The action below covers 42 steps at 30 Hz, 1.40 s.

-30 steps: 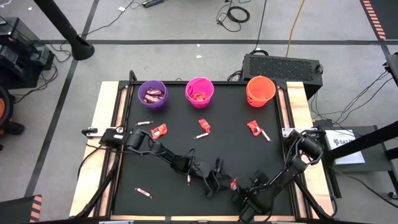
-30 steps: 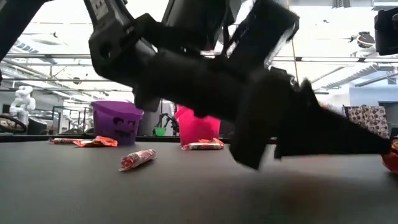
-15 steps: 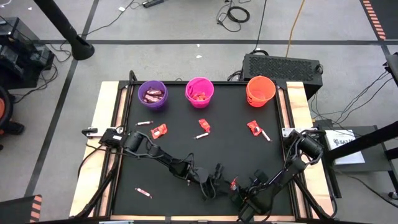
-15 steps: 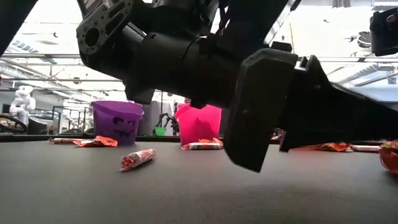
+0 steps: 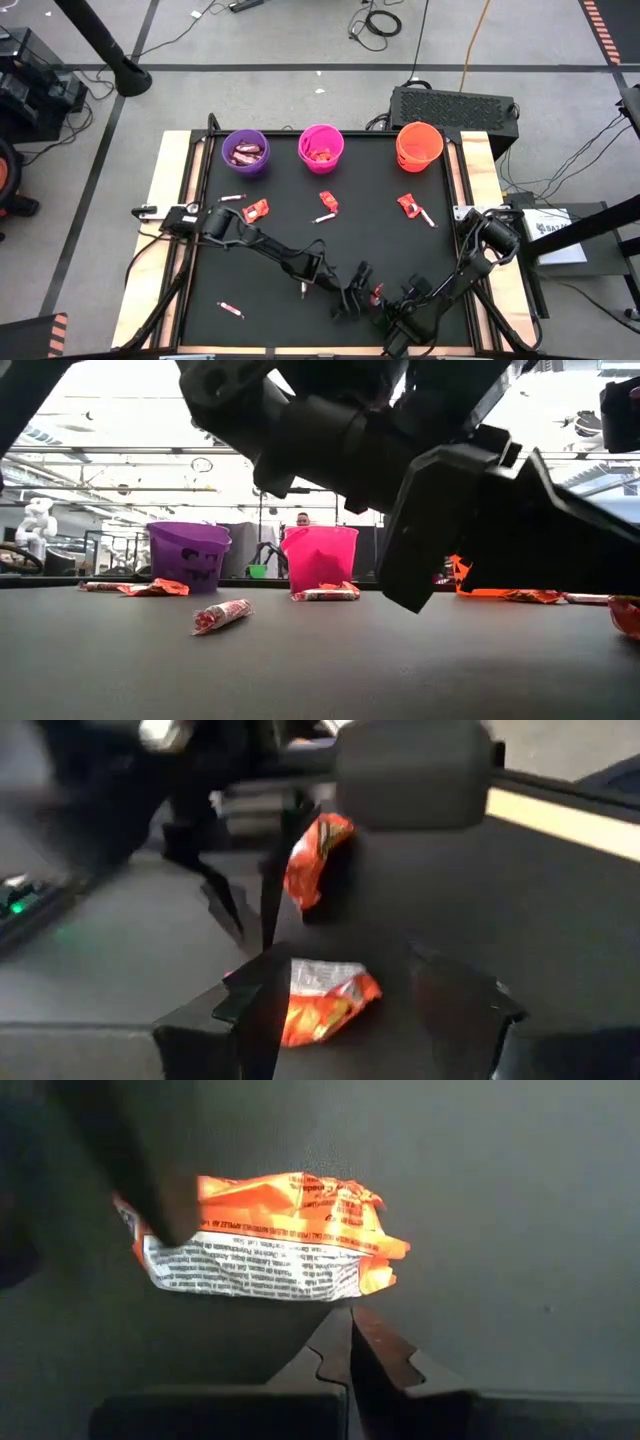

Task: Sort candy by brand, put in halloween buckets
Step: Put the red chocolate bar into the pink bucket

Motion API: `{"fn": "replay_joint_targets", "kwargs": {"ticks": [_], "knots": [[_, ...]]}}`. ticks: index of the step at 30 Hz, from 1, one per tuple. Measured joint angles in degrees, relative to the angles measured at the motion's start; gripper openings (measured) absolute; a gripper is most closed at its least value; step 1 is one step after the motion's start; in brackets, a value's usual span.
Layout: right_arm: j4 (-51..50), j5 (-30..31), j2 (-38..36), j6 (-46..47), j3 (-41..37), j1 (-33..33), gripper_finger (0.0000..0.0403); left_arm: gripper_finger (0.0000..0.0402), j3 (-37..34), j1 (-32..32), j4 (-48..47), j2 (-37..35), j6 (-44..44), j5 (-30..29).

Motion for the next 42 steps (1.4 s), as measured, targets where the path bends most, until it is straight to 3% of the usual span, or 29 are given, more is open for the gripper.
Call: {"fn": "replay_joint_targets", "kwargs": {"ticks": [4,9,13,25,32,38,42], "knots": [[0.0,0.0,0.0,-0.6,0.0,0.0,0.0,0.0205,0.5,1.3,0.5,1.0,-0.6,3.3],[0.1,0.1,0.0,-1.4,0.0,-0.3,0.0,0.0205,8.0,1.5,-3.6,7.0,-2.2,5.7],[0.4,0.1,0.0,-1.4,0.0,-0.2,0.0,0.0201,10.5,1.4,-6.8,8.0,-1.9,5.1],[0.7,0.3,0.0,0.5,0.0,1.9,0.0,0.0133,10.1,1.1,-10.0,5.6,-1.8,4.3],[0.9,0.3,0.0,0.5,0.0,2.4,0.0,0.0093,10.1,0.5,-21.7,0.1,-1.9,3.4],[1.4,0.5,0.0,0.5,0.0,2.5,0.0,0.007,10.2,1.7,-40.4,-10.3,0.5,-4.3],[2.5,3.9,0.1,0.5,0.0,2.6,0.0,0.0068,10.1,4.0,-47.3,-19.2,0.9,-12.6]]}}
